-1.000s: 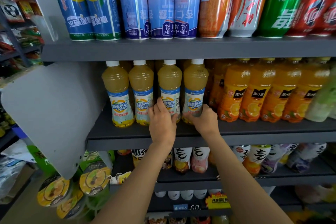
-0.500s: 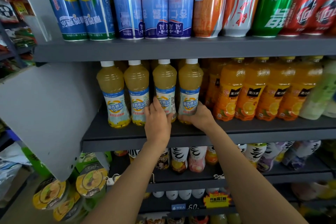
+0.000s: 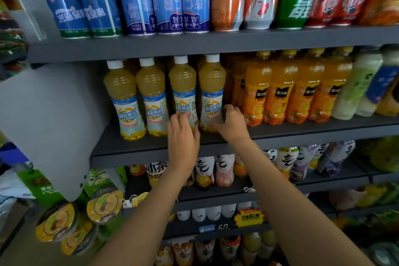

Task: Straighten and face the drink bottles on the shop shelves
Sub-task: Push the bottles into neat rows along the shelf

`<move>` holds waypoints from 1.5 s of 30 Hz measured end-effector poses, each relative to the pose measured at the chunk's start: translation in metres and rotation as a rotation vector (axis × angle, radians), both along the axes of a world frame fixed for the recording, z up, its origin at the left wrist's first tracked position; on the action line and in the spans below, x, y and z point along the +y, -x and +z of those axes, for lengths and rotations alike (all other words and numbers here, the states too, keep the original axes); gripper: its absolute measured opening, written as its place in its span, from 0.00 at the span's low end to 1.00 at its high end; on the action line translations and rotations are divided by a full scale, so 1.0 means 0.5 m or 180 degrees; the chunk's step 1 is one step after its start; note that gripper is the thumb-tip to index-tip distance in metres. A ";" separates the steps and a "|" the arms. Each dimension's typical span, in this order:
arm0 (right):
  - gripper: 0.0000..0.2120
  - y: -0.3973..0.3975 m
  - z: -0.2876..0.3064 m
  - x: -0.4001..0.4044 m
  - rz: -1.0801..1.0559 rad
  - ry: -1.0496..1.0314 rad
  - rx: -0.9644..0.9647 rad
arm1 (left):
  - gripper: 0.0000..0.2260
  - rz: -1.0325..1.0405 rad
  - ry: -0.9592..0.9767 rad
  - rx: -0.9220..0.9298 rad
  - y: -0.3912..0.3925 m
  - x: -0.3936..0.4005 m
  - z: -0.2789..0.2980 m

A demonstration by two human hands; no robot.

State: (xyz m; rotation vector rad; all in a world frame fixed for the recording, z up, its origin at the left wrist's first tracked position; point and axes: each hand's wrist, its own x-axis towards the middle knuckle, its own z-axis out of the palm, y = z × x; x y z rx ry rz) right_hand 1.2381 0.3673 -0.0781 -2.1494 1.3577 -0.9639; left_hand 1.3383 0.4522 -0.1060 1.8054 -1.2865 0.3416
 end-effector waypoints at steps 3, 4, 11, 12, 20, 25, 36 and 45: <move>0.20 0.072 0.016 0.011 -0.0121 0.0482 -0.0221 | 0.15 -0.0259 0.0281 -0.0086 0.046 -0.017 0.030; 0.18 0.101 0.022 0.010 -0.0194 0.0544 -0.0288 | 0.15 -0.0330 0.0324 -0.0116 0.065 -0.024 0.039; 0.18 0.305 0.037 -0.061 -0.0963 0.0421 -0.0490 | 0.17 -0.0666 0.0254 -0.0158 0.232 -0.098 0.074; 0.19 0.332 0.036 -0.074 -0.1103 0.0363 -0.0529 | 0.19 -0.0593 0.0152 0.0019 0.253 -0.113 0.076; 0.14 0.403 0.032 -0.155 -0.0384 0.0370 -0.0005 | 0.33 0.0644 -0.0569 0.1630 0.340 -0.242 0.071; 0.15 0.373 0.040 -0.154 -0.0101 0.1035 0.0344 | 0.31 0.0807 -0.0685 0.1567 0.329 -0.275 0.063; 0.20 0.296 0.030 -0.170 -0.0089 -0.0104 0.0444 | 0.29 0.0530 -0.0645 0.1525 0.287 -0.267 0.055; 0.19 0.307 0.021 -0.166 -0.0171 0.0106 0.0432 | 0.32 0.0714 -0.0423 0.1300 0.300 -0.251 0.049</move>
